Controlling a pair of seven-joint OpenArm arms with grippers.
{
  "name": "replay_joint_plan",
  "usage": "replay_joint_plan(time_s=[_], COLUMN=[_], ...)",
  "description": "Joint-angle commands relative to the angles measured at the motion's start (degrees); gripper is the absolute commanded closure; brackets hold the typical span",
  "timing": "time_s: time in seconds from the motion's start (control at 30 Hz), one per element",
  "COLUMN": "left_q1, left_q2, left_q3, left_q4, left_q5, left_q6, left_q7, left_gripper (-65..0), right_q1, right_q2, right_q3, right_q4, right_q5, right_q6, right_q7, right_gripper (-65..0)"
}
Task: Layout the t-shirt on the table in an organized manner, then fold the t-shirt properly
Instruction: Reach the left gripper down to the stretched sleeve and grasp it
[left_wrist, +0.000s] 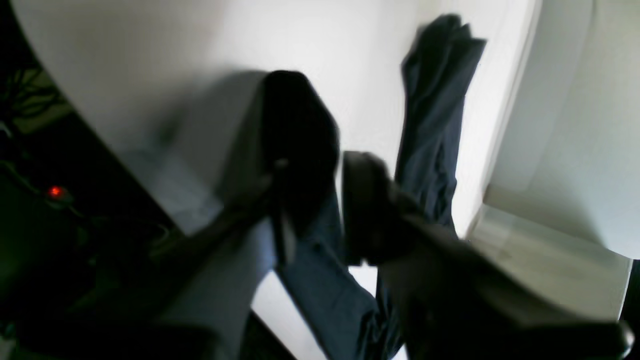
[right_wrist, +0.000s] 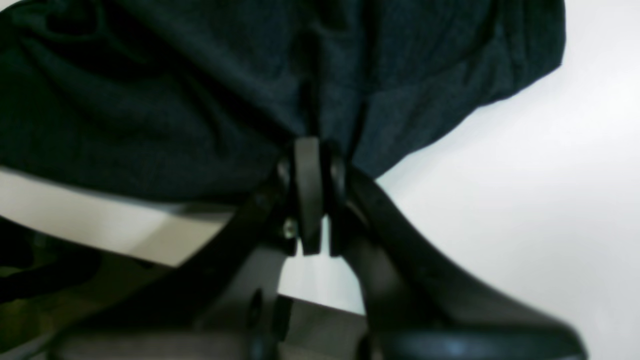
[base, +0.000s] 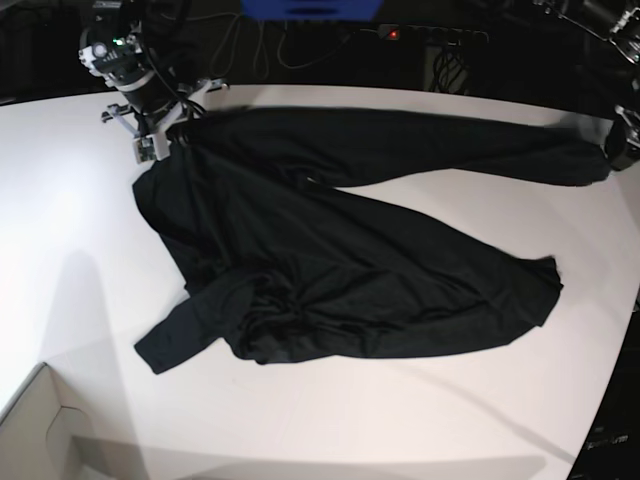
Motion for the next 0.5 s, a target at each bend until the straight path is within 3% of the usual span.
replay_joint_plan(time_s=[0.0,0.1,0.27,0.47], left_q1=[-0.41,-0.06,1.26,1.26], left_q2=[-1.17,-1.61,-1.88,-1.61], left_q3=[-0.34,-0.42,-0.34,0.10], left_q4=[1.08,1.08,1.16,1.16], left_q5=[-3.11,-7.94,-11.81,-11.90], left_q6=[0.23,0.58,0.32,0.32], left_q7=[0.30,0.30,0.30,0.30], left_gripper=[-12.4,-0.3,0.0,-0.5], right_q1=[-0.13,-0.13,-0.13,-0.13], right_q2=[0.12,0.12,0.12,0.04], right_q3=[0.10,0.10,0.10,0.10], right_q4=[0.73,0.73,0.73,0.73], right_q5=[0.75,0.75,0.75,0.75], right_q6=[0.21,0.21,0.21,0.21], right_q7=[1.22,1.22,1.22,1.22], right_gripper=[0.0,0.0,0.0,0.0])
